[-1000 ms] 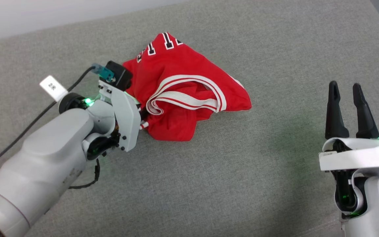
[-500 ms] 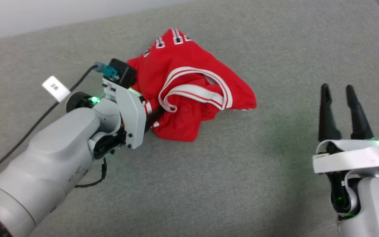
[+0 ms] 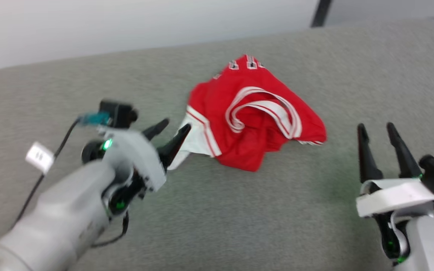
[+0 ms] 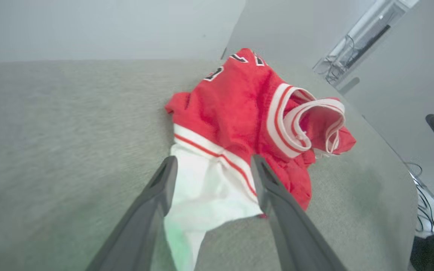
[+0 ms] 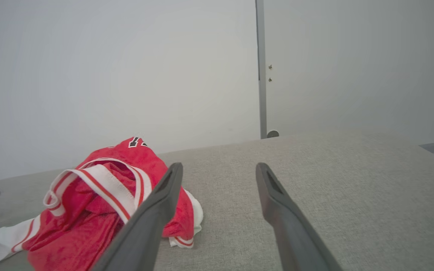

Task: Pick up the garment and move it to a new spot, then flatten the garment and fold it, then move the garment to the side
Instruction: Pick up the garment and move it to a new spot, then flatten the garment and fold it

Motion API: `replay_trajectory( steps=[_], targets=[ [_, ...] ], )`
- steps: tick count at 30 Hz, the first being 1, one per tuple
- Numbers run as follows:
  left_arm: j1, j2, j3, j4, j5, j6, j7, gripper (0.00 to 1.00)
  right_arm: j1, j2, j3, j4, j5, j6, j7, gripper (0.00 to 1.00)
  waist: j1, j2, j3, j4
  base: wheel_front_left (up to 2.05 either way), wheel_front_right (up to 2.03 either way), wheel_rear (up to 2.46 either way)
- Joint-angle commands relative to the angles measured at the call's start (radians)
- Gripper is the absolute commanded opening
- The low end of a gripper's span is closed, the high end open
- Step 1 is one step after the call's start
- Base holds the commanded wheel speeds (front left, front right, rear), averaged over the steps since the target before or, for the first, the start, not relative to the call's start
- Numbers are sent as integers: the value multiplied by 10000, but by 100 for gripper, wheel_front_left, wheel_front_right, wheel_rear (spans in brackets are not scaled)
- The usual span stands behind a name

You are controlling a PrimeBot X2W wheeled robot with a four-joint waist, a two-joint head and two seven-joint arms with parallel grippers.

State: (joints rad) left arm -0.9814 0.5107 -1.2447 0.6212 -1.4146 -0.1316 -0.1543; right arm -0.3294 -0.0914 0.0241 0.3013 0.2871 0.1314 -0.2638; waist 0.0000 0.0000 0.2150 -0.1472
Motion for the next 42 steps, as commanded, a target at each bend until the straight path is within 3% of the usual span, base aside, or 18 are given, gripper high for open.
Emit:
replay_trajectory(
  steps=[1, 9, 13, 19, 25, 30, 36, 42],
  targets=[
    [360, 37, 60, -14, -121, 21, -291, 100, 254, -131, -110, 91, -54, -14, -8, 100, 0, 0, -716, 863, 0, 0, 0],
    [2050, 402, 633, 90, -498, 21, -1072, 100, 900, -679, -231, 532, -152, -14, -8, 100, 0, 0, -1317, 1966, 0, 0, 0],
    [2783, 737, 1596, 137, 16, 21, -1092, 100, 1256, -881, -353, 573, -76, -14, -8, 100, 0, 0, -1549, 2273, 0, 0, 0],
    [4171, 968, 4091, 73, 1668, 43, -1095, 100, 1758, -1211, -561, 550, 48, -14, 32, 100, 0, 0, -1907, 2476, 0, 0, 0],
    [5696, 671, 6927, -714, 3839, 277, -1096, 100, 2030, -1439, -820, 335, 269, -14, 178, 100, 0, 0, -2115, 2401, 0, 0, 0],
    [6615, 239, 8594, -1525, 5815, 413, -1098, 100, 2075, -1660, -1032, 48, 422, -14, 346, 100, 0, 0, -2214, 2320, 0, 0, 0],
    [7242, -223, 9920, -2247, 7704, 391, -1097, 100, 1778, -1729, -1082, -356, 496, -14, 588, 100, 0, 0, -2208, 2181, 0, 0, 0],
    [7618, -593, 10463, -2319, 9034, 345, -1097, 100, 1894, -1576, -930, -415, 441, -14, 693, 100, 0, 0, -2113, 2145, 0, 0, 0]
  ],
)
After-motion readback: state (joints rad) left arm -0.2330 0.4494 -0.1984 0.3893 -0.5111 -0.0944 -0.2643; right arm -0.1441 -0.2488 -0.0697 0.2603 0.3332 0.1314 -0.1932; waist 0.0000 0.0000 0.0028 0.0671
